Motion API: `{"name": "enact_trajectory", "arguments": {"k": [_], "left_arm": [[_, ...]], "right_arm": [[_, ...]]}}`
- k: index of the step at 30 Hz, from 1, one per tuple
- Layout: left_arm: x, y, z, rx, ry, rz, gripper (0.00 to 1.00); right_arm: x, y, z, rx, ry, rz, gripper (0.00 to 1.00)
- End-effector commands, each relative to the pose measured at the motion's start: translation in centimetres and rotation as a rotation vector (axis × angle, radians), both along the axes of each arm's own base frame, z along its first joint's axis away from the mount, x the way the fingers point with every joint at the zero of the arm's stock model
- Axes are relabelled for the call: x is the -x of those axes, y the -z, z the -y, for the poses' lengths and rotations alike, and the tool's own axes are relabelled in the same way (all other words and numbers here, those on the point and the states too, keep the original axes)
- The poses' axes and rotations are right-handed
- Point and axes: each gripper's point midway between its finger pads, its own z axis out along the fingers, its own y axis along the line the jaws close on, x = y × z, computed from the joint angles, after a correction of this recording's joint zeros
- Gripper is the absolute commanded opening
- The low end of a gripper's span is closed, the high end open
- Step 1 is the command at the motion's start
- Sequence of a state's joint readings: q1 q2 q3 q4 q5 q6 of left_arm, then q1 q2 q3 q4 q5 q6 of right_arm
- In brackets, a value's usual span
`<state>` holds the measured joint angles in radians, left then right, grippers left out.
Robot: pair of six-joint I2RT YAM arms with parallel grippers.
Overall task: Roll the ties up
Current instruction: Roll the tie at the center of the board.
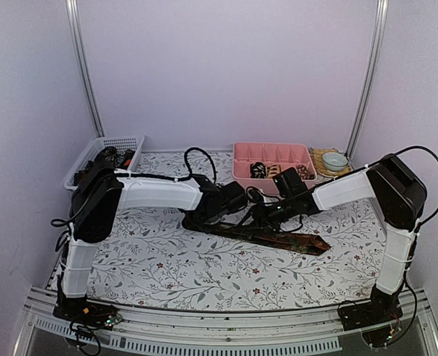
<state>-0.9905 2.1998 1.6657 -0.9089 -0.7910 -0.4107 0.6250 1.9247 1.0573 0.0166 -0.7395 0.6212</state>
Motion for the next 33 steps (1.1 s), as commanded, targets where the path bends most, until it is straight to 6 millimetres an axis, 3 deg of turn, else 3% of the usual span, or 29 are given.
{"name": "enact_trajectory", "arguments": {"k": [1,6,12,14,17,23,33], "left_arm": [[0.4,-4.2,2.8,0.146,0.057,0.027,0.75],[1.2,-7.3,2.7,0.389,0.072,-0.005,0.81],[0.2,-9.4,-1.0,0.644,0.03,-0.023,0.8],[-0.1,-9.2,-2.4,0.698,0.019,-0.03,0.74],[-0.3,-7.9,-3.8,0.739,0.01,-0.062,0.59],[-1.0,-4.8,-4.8,0.792,0.02,-0.121,0.44],[-1.2,-2.2,-3.9,0.8,0.044,-0.176,0.38]], "right_arm": [[-1.5,-4.7,-0.7,-0.078,0.012,0.089,0.4],[-2.6,-5.7,-1.5,-0.106,0.028,0.096,0.4],[-3.9,-6.1,-3.7,-0.126,0.035,0.102,0.4],[-3.7,-5.3,-4.5,-0.128,0.03,0.08,0.4],[-3.9,-5.9,-6.7,-0.155,0.007,0.09,0.4],[-3.2,-5.3,-10.7,-0.206,-0.035,0.074,0.4],[-2.8,-3.1,-13.1,-0.202,-0.019,0.025,0.39]]}}
